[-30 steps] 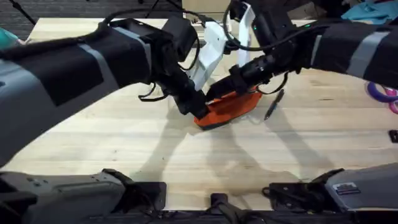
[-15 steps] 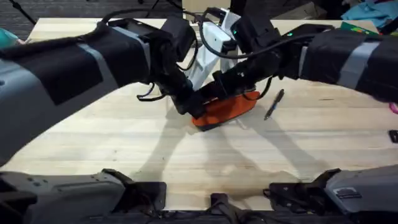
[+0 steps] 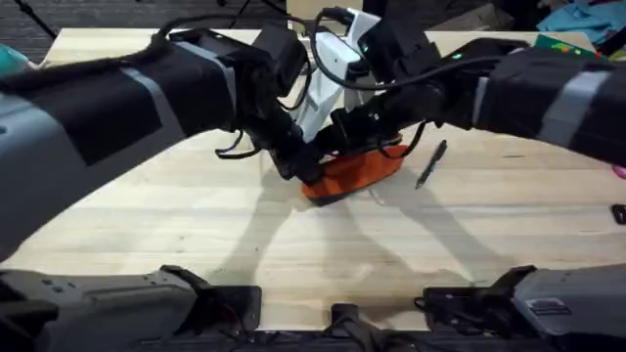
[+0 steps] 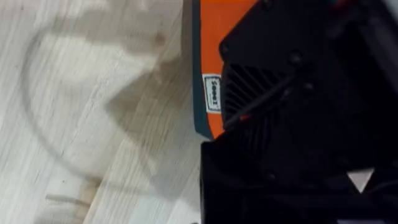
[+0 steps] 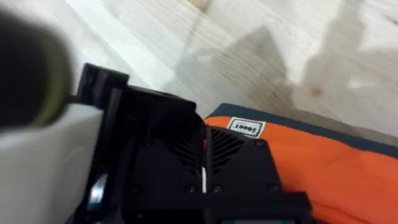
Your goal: Unzip the bag, pick up the pens from the table one at a time and place them inside, then zip the bag closed.
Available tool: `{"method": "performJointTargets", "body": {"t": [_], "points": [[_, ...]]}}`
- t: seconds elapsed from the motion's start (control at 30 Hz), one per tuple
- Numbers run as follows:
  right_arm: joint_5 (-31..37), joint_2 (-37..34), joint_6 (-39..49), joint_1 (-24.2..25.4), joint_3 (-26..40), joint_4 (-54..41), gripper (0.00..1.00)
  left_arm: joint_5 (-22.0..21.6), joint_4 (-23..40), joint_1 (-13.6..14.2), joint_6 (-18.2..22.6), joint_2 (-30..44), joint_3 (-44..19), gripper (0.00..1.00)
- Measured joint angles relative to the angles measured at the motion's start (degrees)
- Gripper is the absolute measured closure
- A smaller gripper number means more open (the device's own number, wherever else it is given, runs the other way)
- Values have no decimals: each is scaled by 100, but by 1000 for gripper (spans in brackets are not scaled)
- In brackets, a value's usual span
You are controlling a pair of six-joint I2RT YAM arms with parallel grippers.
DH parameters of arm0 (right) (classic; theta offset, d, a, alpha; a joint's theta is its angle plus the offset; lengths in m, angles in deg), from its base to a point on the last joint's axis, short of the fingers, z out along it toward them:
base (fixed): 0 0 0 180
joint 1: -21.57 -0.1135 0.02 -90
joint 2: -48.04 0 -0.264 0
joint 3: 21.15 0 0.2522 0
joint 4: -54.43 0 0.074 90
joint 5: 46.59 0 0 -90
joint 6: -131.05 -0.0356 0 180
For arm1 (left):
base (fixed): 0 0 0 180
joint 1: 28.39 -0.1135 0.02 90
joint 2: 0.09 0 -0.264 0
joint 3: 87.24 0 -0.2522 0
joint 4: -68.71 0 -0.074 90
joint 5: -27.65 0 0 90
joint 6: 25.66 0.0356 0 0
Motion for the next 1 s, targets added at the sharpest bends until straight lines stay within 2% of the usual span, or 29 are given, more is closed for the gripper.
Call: {"method": "performJointTargets", "body": {"t": [0.1, 0.17, 0.27, 0.33, 0.4, 0.57, 0.77, 0.8, 1.0], "points": [[155, 214, -3, 8, 0, -8, 963, 30, 0, 0, -1, 0, 0, 958], [315, 372, 26, 53, -2, -76, 707, 63, 22, 0, 8, -1, 0, 958], [593, 470, 131, 254, -2, -265, 267, 86, 37, -2, 41, -2, 0, 958], [694, 471, 175, 395, -2, -395, 38, 92, 40, -2, 61, -2, 0, 958], [659, 471, 169, 475, -2, -444, 5, 93, 20, 2, 60, -2, -2, 958], [428, 483, 166, 685, -2, -500, 3, 91, 9, 19, 60, -2, -2, 958], [367, 569, 266, 1163, -2, -742, 3, 91, 1, 22, 60, -2, -2, 958], [438, 787, 367, 1367, -2, -921, 4, 91, 0, 22, 60, 0, -2, 958], [590, 1455, 824, 1701, -2, -1445, 4, 91, -2, 22, 60, -2, -2, 958]]}}
